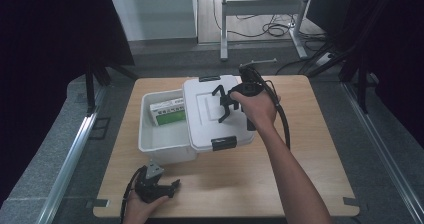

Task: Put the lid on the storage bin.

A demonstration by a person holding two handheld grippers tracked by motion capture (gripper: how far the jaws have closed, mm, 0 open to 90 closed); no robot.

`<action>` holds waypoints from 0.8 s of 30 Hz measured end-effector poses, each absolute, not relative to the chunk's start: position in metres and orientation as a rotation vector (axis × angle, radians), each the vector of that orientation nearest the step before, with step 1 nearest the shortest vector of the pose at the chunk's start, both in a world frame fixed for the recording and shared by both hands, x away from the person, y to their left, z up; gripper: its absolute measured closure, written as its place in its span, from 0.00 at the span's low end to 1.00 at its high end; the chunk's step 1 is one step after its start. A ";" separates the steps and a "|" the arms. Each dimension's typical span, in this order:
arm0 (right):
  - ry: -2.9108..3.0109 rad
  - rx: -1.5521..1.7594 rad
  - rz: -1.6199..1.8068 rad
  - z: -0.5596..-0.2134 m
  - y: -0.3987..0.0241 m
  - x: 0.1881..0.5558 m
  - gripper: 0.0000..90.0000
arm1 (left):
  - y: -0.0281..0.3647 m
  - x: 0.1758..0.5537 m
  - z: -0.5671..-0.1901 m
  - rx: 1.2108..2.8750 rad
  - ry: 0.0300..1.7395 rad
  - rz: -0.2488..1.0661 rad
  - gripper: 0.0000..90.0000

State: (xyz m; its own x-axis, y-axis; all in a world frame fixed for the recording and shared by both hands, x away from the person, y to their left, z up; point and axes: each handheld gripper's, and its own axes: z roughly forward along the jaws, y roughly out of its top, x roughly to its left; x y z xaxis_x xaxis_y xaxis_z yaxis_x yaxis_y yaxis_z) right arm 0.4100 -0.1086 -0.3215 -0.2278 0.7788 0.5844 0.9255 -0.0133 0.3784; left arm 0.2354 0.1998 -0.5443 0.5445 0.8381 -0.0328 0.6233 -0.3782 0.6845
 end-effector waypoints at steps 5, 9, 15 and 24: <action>-2.050 -1.799 -1.059 -0.322 -0.100 0.412 0.94 | 0.200 0.235 -0.544 2.127 1.174 0.425 0.14; -2.049 -1.792 -1.056 -0.322 -0.092 0.413 0.94 | 0.200 0.235 -0.544 2.127 1.174 0.425 0.14; -2.043 -1.792 -1.049 -0.324 -0.082 0.416 0.94 | 0.200 0.235 -0.544 2.125 1.177 0.423 0.14; -2.028 -1.803 -1.047 -0.324 -0.071 0.419 0.93 | 0.200 0.235 -0.544 2.126 1.176 0.423 0.14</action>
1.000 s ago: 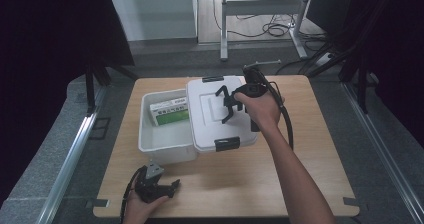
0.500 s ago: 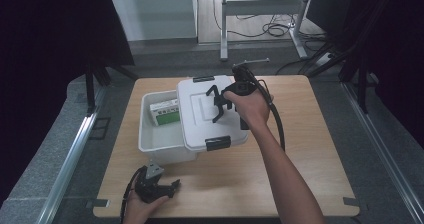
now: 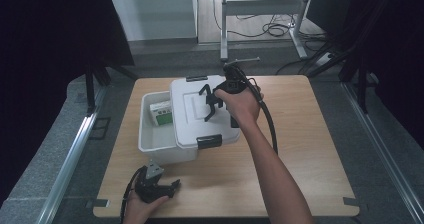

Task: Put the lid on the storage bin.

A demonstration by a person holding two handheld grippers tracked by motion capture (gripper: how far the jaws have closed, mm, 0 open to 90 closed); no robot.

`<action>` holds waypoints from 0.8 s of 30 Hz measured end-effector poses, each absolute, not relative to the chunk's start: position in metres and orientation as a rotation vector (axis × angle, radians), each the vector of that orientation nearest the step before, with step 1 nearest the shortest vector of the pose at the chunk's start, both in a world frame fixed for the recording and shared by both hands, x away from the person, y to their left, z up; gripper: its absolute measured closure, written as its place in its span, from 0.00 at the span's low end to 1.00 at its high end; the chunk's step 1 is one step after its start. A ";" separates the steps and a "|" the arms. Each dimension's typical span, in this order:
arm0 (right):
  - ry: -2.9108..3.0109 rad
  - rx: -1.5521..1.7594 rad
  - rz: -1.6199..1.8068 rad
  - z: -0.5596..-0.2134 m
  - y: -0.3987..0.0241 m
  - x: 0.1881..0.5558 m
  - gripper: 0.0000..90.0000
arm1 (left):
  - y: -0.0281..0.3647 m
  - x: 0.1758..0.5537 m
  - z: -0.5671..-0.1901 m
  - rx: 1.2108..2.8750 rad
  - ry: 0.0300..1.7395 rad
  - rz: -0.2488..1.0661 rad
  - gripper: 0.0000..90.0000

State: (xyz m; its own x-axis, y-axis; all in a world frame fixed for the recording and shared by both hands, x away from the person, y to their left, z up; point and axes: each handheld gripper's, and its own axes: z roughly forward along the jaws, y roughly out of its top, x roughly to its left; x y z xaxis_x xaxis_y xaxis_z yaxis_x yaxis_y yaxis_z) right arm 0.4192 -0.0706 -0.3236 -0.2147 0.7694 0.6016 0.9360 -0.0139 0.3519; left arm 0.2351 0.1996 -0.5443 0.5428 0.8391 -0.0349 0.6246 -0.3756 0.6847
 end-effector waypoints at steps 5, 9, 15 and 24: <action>-2.026 -1.811 -1.030 -0.325 -0.062 0.422 0.94 | 0.200 0.235 -0.544 2.127 1.173 0.425 0.14; -2.025 -1.818 -1.023 -0.327 -0.055 0.425 0.94 | 0.200 0.235 -0.544 2.129 1.172 0.424 0.14; -2.022 -1.838 -1.013 -0.327 -0.047 0.428 0.94 | 0.200 0.235 -0.544 2.131 1.170 0.424 0.14; -2.022 -1.845 -1.005 -0.325 -0.029 0.431 0.93 | 0.199 0.235 -0.544 2.130 1.166 0.421 0.14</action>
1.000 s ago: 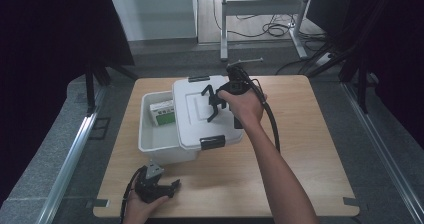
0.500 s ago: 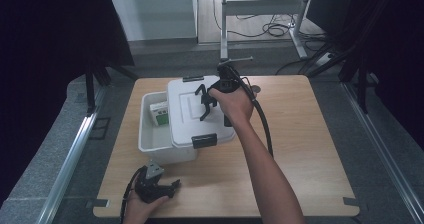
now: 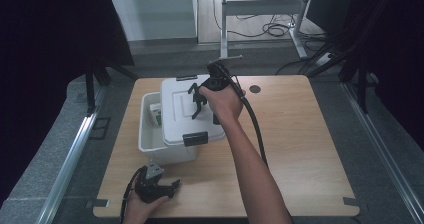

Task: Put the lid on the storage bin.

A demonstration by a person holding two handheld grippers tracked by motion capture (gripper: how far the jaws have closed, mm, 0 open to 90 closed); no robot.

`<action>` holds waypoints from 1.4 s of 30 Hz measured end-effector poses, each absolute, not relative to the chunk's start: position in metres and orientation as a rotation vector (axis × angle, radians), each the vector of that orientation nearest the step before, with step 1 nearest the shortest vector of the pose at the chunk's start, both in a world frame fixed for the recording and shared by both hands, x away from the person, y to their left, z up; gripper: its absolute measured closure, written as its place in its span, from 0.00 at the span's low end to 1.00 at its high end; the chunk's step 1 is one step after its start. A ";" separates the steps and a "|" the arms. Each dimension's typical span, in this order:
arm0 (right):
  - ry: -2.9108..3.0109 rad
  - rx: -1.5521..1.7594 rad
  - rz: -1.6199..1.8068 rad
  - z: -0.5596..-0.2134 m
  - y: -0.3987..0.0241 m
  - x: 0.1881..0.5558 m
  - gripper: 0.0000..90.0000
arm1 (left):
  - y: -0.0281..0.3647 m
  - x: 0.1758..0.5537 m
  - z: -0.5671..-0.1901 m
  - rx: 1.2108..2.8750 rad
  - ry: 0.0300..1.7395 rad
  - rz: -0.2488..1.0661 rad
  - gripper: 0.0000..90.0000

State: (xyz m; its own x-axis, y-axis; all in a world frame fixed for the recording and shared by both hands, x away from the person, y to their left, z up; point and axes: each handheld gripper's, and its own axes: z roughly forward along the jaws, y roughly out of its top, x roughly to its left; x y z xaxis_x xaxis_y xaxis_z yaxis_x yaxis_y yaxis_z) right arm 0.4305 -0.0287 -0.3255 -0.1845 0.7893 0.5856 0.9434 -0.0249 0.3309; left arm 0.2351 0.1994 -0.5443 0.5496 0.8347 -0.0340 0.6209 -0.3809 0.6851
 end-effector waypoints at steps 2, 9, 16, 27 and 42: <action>-2.030 -1.847 -0.999 -0.326 -0.024 0.431 0.93 | 0.199 0.235 -0.544 2.129 1.167 0.421 0.14; -2.045 -1.851 -0.977 -0.325 -0.006 0.433 0.94 | 0.199 0.235 -0.544 2.126 1.170 0.423 0.14; -2.066 -1.835 -0.956 -0.325 0.009 0.434 0.94 | 0.199 0.235 -0.544 2.127 1.171 0.420 0.14; -2.042 -1.842 -0.949 -0.328 0.020 0.435 0.94 | 0.198 0.235 -0.544 2.128 1.166 0.418 0.14; -2.039 -1.838 -0.919 -0.335 0.036 0.434 0.94 | 0.198 0.236 -0.544 2.134 1.156 0.416 0.14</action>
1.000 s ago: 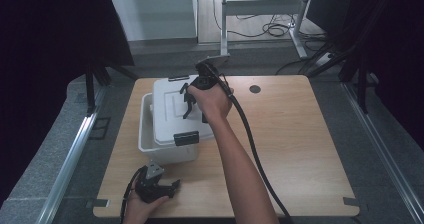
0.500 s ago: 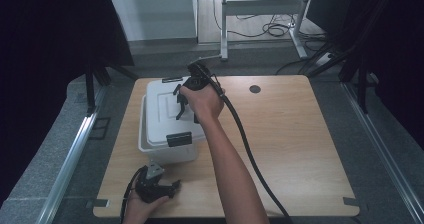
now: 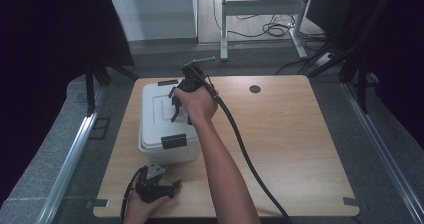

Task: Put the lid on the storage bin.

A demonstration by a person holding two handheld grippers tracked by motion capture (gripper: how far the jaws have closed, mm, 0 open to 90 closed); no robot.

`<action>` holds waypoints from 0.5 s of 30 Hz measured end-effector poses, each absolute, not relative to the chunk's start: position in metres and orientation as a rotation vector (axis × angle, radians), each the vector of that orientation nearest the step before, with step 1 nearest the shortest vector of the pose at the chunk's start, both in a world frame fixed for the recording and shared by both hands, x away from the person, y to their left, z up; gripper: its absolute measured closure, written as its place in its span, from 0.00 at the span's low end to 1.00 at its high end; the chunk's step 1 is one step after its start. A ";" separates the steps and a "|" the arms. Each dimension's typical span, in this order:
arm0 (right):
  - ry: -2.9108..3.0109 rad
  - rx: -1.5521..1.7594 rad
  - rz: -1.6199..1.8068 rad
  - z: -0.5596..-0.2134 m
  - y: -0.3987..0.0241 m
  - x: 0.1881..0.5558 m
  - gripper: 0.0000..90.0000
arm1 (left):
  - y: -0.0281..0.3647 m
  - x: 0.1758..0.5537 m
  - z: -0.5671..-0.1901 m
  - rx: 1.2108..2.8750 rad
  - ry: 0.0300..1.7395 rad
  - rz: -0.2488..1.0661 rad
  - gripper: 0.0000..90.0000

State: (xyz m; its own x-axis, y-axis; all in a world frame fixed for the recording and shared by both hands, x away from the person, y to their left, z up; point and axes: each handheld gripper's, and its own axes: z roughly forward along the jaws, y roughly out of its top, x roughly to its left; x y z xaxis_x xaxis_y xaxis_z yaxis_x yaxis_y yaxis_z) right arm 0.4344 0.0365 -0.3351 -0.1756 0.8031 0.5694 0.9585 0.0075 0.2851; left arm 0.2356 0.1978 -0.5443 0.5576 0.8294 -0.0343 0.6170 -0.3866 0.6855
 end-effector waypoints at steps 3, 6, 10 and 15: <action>-2.043 -1.831 -0.912 -0.339 0.040 0.435 0.94 | 0.198 0.236 -0.544 2.135 1.155 0.416 0.14; -2.035 -1.825 -0.906 -0.342 0.044 0.435 0.94 | 0.198 0.236 -0.544 2.137 1.153 0.415 0.14; -2.025 -1.824 -0.905 -0.344 0.047 0.436 0.94 | 0.198 0.236 -0.544 2.143 1.153 0.418 0.14; -2.009 -1.840 -0.897 -0.349 0.050 0.440 0.94 | 0.196 0.236 -0.544 2.137 1.154 0.413 0.14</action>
State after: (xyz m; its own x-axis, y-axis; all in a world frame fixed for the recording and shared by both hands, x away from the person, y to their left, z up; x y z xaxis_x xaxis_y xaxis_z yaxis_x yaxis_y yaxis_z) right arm 0.4399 0.0497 -0.3485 -0.1549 0.7974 0.5832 0.9665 0.0000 0.2567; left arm 0.2360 0.1963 -0.5441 0.5596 0.8280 -0.0352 0.6175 -0.3883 0.6840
